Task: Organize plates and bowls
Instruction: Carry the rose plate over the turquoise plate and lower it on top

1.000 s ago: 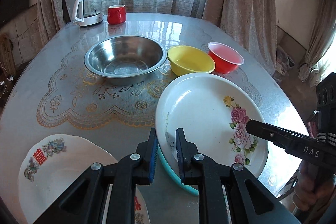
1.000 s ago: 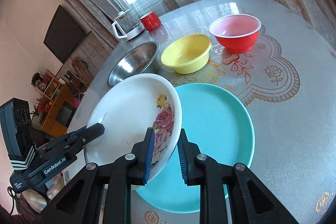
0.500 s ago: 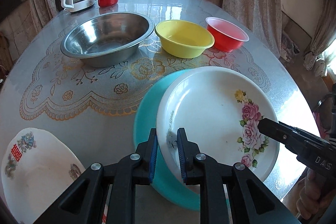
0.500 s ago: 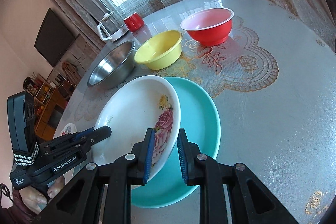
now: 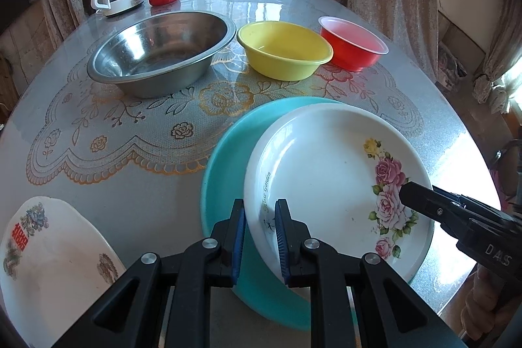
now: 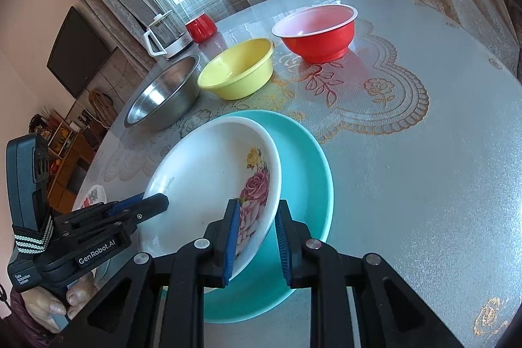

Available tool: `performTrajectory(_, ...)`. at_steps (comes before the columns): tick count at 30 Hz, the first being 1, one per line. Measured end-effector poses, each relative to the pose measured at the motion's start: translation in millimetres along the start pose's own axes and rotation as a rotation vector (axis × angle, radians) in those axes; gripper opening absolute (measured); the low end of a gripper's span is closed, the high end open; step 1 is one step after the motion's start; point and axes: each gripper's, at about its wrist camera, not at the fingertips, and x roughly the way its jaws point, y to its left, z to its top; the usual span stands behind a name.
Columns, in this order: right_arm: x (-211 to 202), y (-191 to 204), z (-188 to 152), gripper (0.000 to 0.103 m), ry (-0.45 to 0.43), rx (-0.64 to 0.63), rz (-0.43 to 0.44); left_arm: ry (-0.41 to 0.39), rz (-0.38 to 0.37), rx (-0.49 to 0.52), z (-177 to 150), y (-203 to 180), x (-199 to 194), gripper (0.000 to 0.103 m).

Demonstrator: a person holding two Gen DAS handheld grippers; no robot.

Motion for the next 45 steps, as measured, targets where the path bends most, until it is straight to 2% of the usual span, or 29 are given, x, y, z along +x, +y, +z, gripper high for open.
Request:
performTrajectory(7, 3, -4, -2, 0.022, 0.005, -0.007, -0.065, -0.008, -0.004, 0.041, 0, -11, 0, 0.018)
performTrajectory(12, 2, -3, -2, 0.022, 0.004, -0.024, -0.098, 0.002, -0.020, 0.043, 1, -11, 2, 0.018)
performTrajectory(19, 2, 3, -3, 0.021, 0.011, -0.063, -0.157, -0.002, -0.006, 0.052, 0, -14, 2, 0.018)
performTrajectory(26, 2, 4, -3, 0.021, 0.015, -0.052, -0.168, -0.020, 0.022, 0.079, -6, -18, -1, 0.019)
performTrajectory(45, 2, 0, -1, 0.021, 0.029, -0.021, -0.136, -0.034, 0.039, 0.094, -9, -21, -2, 0.020)
